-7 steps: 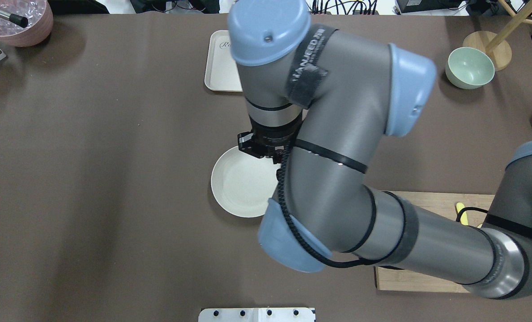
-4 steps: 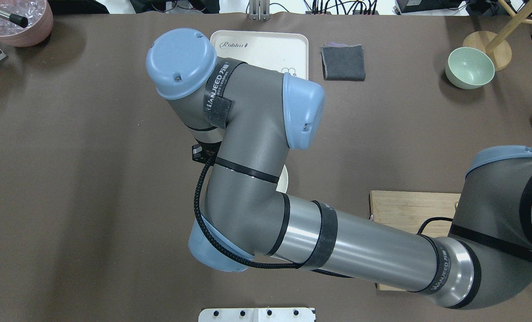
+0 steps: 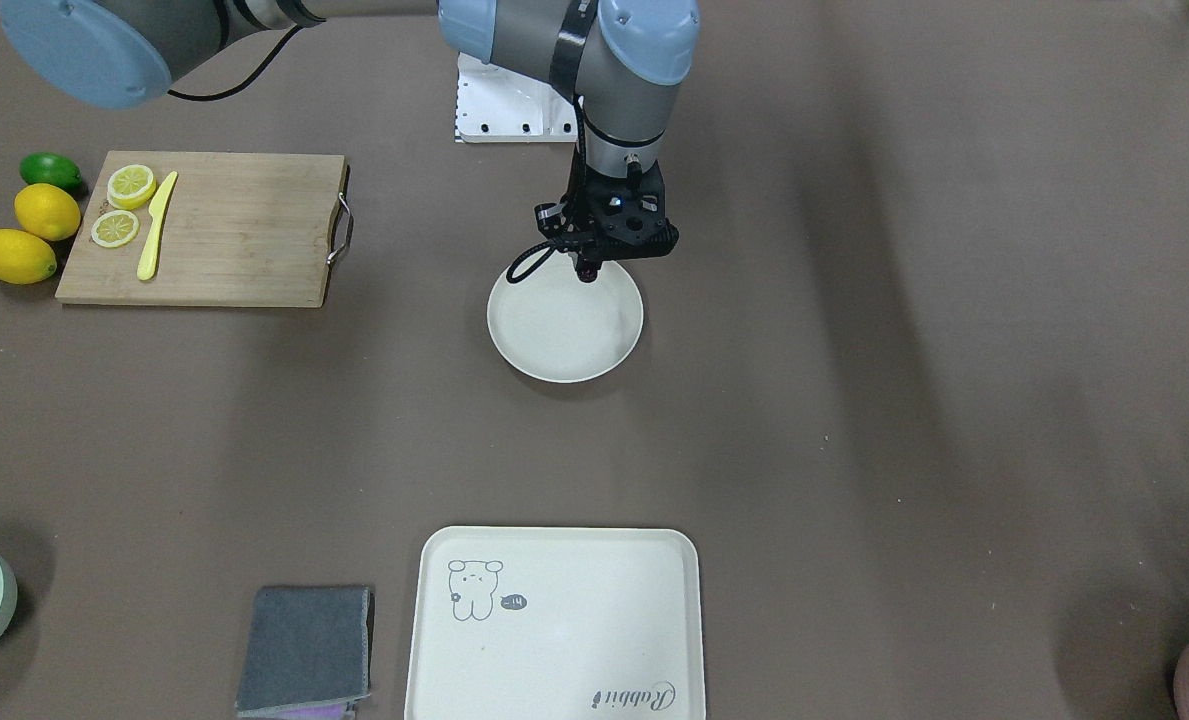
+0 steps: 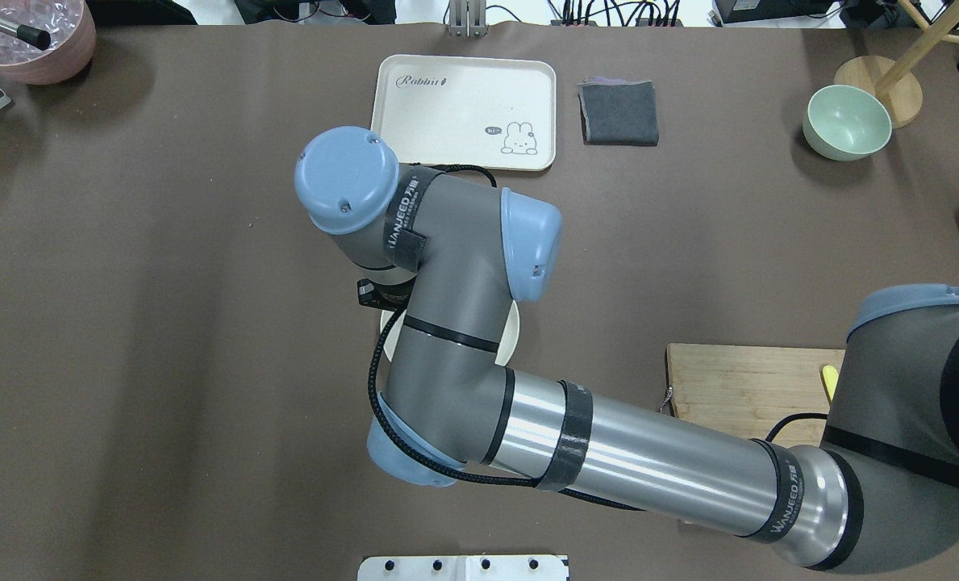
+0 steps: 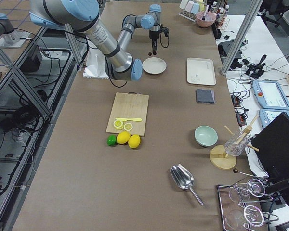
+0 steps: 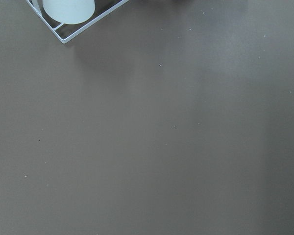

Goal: Place red cherry on plate
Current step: 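Carry the cherries with the right gripper over the white plate and lower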

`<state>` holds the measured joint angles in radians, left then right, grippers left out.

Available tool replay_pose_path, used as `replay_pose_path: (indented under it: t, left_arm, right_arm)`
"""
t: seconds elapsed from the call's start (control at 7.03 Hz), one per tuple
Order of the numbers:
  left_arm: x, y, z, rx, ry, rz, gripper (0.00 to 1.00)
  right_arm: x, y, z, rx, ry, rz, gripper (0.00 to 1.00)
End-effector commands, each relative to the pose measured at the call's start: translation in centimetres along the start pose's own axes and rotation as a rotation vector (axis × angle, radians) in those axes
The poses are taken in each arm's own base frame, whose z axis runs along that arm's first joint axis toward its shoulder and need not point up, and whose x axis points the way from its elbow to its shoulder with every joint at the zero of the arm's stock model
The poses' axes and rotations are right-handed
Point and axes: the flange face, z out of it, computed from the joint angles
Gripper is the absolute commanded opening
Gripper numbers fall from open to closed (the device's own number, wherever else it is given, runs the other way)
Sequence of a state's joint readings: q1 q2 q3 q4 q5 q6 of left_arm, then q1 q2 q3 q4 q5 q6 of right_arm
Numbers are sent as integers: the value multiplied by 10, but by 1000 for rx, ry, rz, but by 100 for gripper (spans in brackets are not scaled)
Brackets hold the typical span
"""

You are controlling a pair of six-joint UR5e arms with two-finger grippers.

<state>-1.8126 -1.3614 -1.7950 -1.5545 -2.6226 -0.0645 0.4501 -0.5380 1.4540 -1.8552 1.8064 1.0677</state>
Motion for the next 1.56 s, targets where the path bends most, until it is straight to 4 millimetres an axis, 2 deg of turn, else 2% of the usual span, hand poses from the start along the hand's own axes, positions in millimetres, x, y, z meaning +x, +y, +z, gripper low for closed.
replay_pose_path:
  t: [0.0,0.28,0.43,0.71,1.0,1.14,1.28,1.42]
  left_arm:
    - [-3,3,-4,10,1,-8,98]
    - [-5,3,-3,9,1,-10,98]
    - [-6,2,-3,7,1,-14,98]
    - [-7,4,-2,6,1,-14,98]
    - [-7,4,-3,8,1,-14,98]
    - [-7,5,-3,8,1,-14,98]
    - [-6,5,-3,9,1,-12,98]
    - [-8,4,-1,3,-1,-16,98]
  right_arm:
    - [14,3,43,14,-10,4,0]
    - [8,2,65,32,5,10,0]
    - [8,0,72,33,7,11,10]
    - [7,-2,72,41,14,-1,100]
    - [-3,-2,55,44,-3,-6,100]
    - [-5,1,35,36,-4,-6,100]
    - [3,14,5,28,-22,-8,100]
    - [35,26,-26,-6,-54,7,100]
